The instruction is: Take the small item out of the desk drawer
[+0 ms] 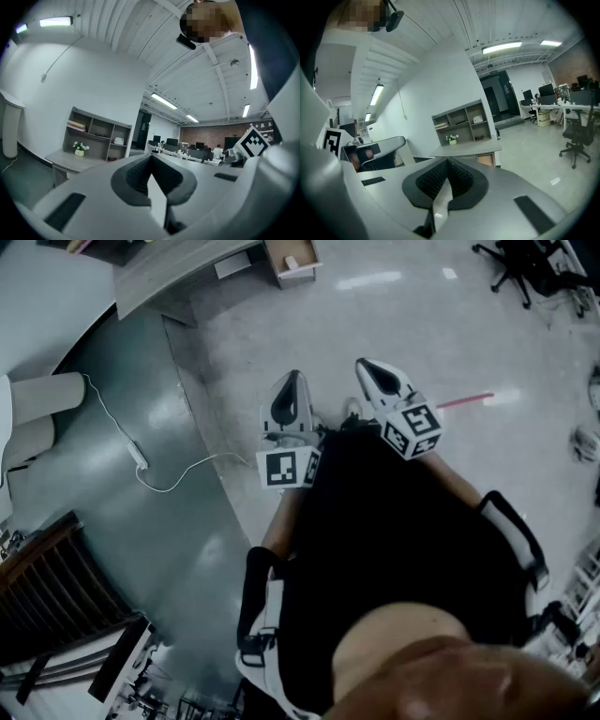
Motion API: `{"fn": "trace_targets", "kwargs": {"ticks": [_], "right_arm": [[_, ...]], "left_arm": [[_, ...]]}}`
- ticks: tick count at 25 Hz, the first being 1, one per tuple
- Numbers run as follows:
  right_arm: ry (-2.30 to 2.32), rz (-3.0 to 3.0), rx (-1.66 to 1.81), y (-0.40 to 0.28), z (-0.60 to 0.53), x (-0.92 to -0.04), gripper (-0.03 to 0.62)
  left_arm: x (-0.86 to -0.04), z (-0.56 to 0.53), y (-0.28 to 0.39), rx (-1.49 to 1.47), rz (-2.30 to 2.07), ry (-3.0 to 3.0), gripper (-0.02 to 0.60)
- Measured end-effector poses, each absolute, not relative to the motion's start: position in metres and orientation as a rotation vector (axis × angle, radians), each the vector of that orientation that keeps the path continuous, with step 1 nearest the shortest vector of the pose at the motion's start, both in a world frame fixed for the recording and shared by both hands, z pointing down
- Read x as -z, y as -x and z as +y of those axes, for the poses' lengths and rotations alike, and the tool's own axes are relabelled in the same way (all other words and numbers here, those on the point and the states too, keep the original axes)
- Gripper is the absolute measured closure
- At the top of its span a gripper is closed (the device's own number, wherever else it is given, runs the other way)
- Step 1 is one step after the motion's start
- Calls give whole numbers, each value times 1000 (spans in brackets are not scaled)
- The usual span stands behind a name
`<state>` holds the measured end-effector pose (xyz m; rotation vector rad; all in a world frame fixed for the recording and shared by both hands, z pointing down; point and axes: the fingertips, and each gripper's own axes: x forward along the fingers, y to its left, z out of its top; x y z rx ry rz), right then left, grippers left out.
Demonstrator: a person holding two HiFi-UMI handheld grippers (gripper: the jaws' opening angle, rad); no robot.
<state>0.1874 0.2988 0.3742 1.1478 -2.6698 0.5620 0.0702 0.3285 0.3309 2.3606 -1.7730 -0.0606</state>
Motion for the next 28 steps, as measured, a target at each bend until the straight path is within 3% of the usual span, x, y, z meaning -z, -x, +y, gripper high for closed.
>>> {"fn": "trace_targets", "kwargs": {"ticks": [28], "right_arm": [[-1264, -2642, -590, -130, 317, -377, 595]], "left_arm": [[-335, 355, -17, 169, -1670, -2364, 583]]}}
